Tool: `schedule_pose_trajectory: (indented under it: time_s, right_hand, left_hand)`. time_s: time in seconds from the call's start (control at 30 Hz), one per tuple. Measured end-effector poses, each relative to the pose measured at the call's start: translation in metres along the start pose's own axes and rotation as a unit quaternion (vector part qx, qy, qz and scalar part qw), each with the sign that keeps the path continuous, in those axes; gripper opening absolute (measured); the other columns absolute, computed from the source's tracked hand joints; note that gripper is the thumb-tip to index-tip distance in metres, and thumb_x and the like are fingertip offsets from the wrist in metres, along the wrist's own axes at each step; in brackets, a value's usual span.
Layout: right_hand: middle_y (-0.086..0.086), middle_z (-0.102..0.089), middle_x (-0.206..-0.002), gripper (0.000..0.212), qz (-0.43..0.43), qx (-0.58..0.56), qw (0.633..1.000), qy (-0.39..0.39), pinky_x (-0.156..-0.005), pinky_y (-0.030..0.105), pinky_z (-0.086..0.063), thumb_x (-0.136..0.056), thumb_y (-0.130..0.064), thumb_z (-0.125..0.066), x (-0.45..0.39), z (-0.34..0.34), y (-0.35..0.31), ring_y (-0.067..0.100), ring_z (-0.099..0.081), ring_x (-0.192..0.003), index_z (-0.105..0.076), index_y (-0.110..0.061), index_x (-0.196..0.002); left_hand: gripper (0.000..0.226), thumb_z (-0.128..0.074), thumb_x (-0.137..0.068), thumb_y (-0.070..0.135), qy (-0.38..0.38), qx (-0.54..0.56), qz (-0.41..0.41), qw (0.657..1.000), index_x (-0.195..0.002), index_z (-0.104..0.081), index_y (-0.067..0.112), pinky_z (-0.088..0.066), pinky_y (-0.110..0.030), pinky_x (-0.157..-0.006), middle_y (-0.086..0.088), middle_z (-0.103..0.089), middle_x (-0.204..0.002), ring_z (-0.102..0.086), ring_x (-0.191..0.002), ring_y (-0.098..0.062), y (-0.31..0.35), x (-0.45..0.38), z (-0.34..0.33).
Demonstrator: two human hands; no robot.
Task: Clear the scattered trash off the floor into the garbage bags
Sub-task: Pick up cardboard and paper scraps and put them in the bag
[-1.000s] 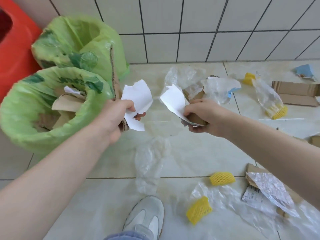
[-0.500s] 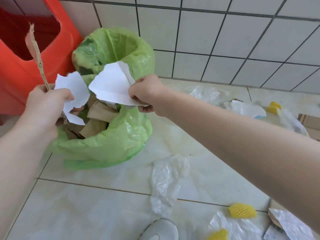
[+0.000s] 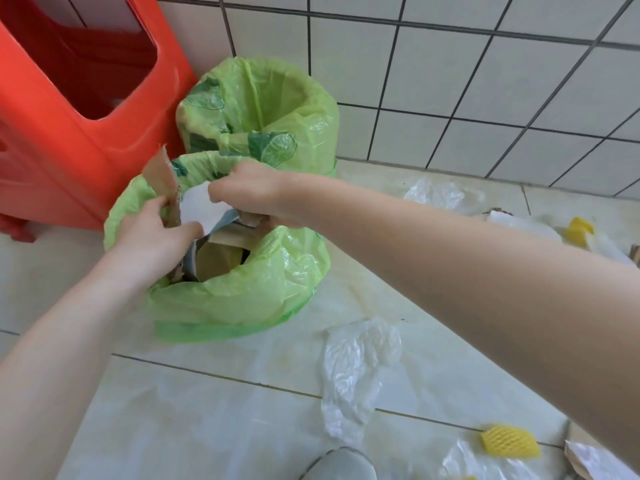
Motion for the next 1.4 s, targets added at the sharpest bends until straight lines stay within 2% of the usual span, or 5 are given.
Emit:
schedule_pose_trajectory:
  time_s: [0.13, 0.3, 0.53, 0.77, 1.4]
  right_hand:
    - [0.011, -0.059, -0.103, 0.043, 0.058, 0.151, 0.987, 0.013, -0.072, 0.025, -0.044, -0.097, -0.031, -0.040, 0.004, -0.008, -0.010, 0.021, -0.055, -0.093, -0.039, 0.000, -0.128]
    - [0.024, -0.041, -0.143, 0.065, 0.034, 0.279, 0.960, 0.018, -0.113, 0.056, -0.013, -0.098, -0.052, -0.028, -0.005, -0.019, 0.015, 0.045, -0.005, -0.142, -0.009, -0.017, -0.150]
    - [0.015, -0.029, -0.151, 0.071, 0.121, 0.388, 0.912, 0.061, -0.113, 0.053, -0.011, -0.096, -0.046, -0.024, 0.001, -0.013, 0.010, 0.041, -0.008, -0.143, 0.005, -0.014, -0.152]
    - [0.011, -0.053, -0.121, 0.043, 0.213, 0.330, 0.909, 0.139, -0.090, 0.043, -0.040, -0.091, -0.020, -0.043, 0.006, 0.011, 0.010, 0.030, -0.046, -0.098, -0.035, -0.014, -0.132]
    - [0.006, -0.056, -0.129, 0.036, 0.203, 0.351, 0.895, 0.185, -0.104, 0.040, -0.037, -0.096, -0.028, -0.046, 0.046, 0.049, 0.028, 0.025, -0.038, -0.130, -0.052, -0.014, -0.129]
  left_hand:
    - [0.070, -0.057, -0.088, 0.040, -0.015, -0.124, -0.046, 0.991, -0.149, -0.028, 0.021, -0.048, -0.042, -0.085, -0.017, -0.040, -0.143, -0.054, -0.108, -0.038, -0.001, -0.005, -0.010]
    - [0.051, -0.050, -0.092, 0.031, -0.048, -0.213, -0.085, 0.972, -0.141, -0.043, 0.019, -0.036, -0.027, -0.052, -0.015, -0.059, -0.117, -0.056, -0.076, -0.027, 0.003, -0.004, -0.020]
    - [0.019, -0.047, -0.092, 0.009, -0.107, -0.281, -0.078, 0.951, -0.101, -0.062, 0.001, -0.036, -0.029, -0.053, -0.012, -0.061, -0.085, -0.053, -0.072, -0.027, 0.002, -0.016, -0.031]
    - [0.055, -0.029, -0.099, 0.049, -0.050, 0.019, -0.127, 0.991, -0.146, -0.036, 0.021, -0.021, -0.033, -0.114, 0.004, -0.034, -0.152, -0.028, -0.140, -0.013, 0.016, -0.009, -0.009]
    - [0.047, -0.059, -0.090, 0.026, 0.007, -0.150, -0.187, 0.971, -0.136, -0.051, 0.020, -0.038, -0.037, -0.098, -0.008, -0.047, -0.142, -0.052, -0.117, -0.027, 0.061, 0.020, -0.013]
Point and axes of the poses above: each hand's wrist, its own x-axis away from the middle knuckle, its own z-axis out of the back of the hand, y = z × x, the point moved 7 cm from there along -x, towards the middle knuckle
